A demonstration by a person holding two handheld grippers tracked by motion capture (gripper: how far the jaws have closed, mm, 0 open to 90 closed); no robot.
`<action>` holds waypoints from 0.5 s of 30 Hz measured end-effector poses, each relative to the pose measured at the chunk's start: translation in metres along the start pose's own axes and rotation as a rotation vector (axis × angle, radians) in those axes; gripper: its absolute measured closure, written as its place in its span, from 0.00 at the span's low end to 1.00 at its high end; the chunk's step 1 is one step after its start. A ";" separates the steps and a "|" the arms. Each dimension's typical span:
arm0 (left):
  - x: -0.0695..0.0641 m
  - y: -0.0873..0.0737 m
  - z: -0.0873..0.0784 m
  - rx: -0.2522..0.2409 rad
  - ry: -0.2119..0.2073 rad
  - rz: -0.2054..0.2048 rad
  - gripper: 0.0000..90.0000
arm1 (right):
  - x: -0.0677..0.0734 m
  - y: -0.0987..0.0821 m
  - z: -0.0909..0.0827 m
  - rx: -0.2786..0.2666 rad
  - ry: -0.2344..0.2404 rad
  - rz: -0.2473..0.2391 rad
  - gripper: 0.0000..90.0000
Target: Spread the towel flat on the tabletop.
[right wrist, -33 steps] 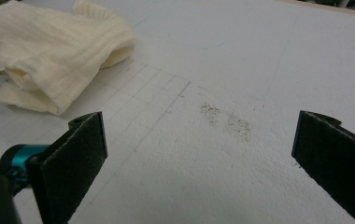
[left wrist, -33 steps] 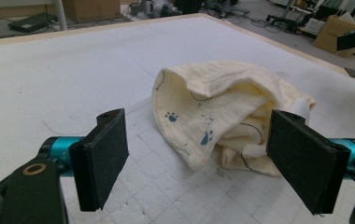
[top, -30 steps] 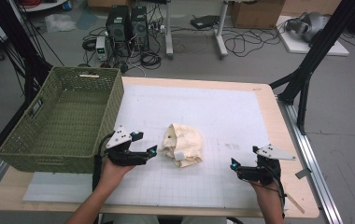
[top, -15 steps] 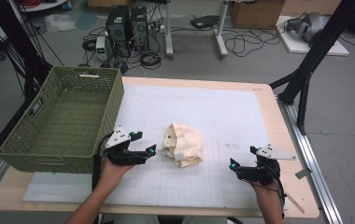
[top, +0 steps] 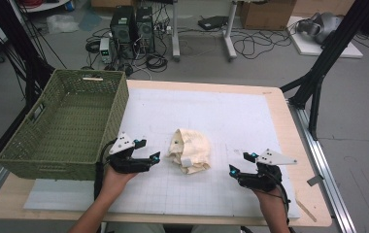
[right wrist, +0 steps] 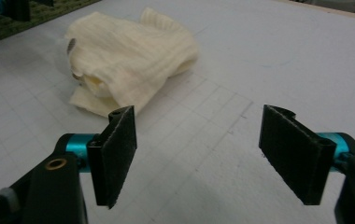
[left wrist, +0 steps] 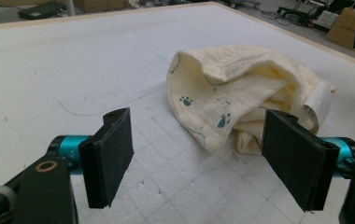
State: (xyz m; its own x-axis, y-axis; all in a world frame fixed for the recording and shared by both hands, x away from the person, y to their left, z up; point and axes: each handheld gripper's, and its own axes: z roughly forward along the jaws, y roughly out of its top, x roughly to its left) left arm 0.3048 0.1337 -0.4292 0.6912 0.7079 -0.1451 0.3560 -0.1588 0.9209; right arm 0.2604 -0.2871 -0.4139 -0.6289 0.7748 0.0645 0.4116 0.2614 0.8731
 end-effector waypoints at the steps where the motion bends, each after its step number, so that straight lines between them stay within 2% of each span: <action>1: 0.000 0.000 0.001 0.003 -0.001 -0.003 0.28 | 0.001 0.001 0.001 0.000 0.012 0.003 0.35; 2: 0.000 -0.001 0.001 0.008 -0.002 -0.002 0.28 | 0.004 0.002 0.003 0.000 0.024 0.010 0.37; 3: 0.000 -0.001 0.001 0.010 -0.002 -0.002 0.28 | 0.009 0.006 0.007 0.004 0.042 0.011 0.42; 4: 0.000 -0.001 0.001 0.009 -0.004 -0.004 0.28 | 0.009 0.006 0.007 0.004 0.042 0.011 0.42; 5: 0.000 -0.002 0.001 0.011 -0.005 -0.004 0.29 | 0.017 0.009 0.012 0.020 0.049 -0.022 0.48; 6: 0.000 -0.002 0.002 0.012 -0.007 -0.006 0.29 | 0.017 0.009 0.012 0.020 0.049 -0.022 0.48; 7: -0.001 -0.002 0.002 0.012 -0.008 -0.006 0.29 | 0.024 0.013 0.018 0.027 0.061 -0.054 0.53; 8: -0.001 -0.002 0.002 0.012 -0.010 -0.006 0.29 | 0.024 0.013 0.018 0.027 0.061 -0.054 0.53; 10: -0.001 -0.002 0.003 0.015 -0.015 -0.010 0.29 | 0.032 0.017 0.026 0.037 0.073 -0.087 0.57; 11: -0.001 -0.002 0.003 0.015 -0.019 -0.008 0.29 | 0.041 0.022 0.034 0.051 0.083 -0.128 0.63; 12: -0.001 -0.003 0.004 0.017 -0.021 -0.010 0.29 | 0.041 0.022 0.034 0.051 0.083 -0.128 0.63; 13: 0.000 -0.003 0.004 0.019 -0.022 -0.010 0.29 | 0.049 0.026 0.043 0.067 0.077 -0.191 0.69; 14: 0.000 -0.003 0.004 0.020 -0.021 -0.012 0.29 | 0.049 0.026 0.043 0.067 0.077 -0.191 0.69; 15: 0.000 -0.003 0.004 0.021 -0.022 -0.012 0.29 | 0.056 0.030 0.051 0.092 0.073 -0.232 0.73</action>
State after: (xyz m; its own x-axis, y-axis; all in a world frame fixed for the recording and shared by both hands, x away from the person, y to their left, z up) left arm 0.3061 0.1311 -0.4338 0.7004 0.6946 -0.1640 0.3773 -0.1654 0.9112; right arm 0.2711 -0.2061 -0.4089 -0.7584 0.6449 -0.0948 0.3068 0.4814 0.8210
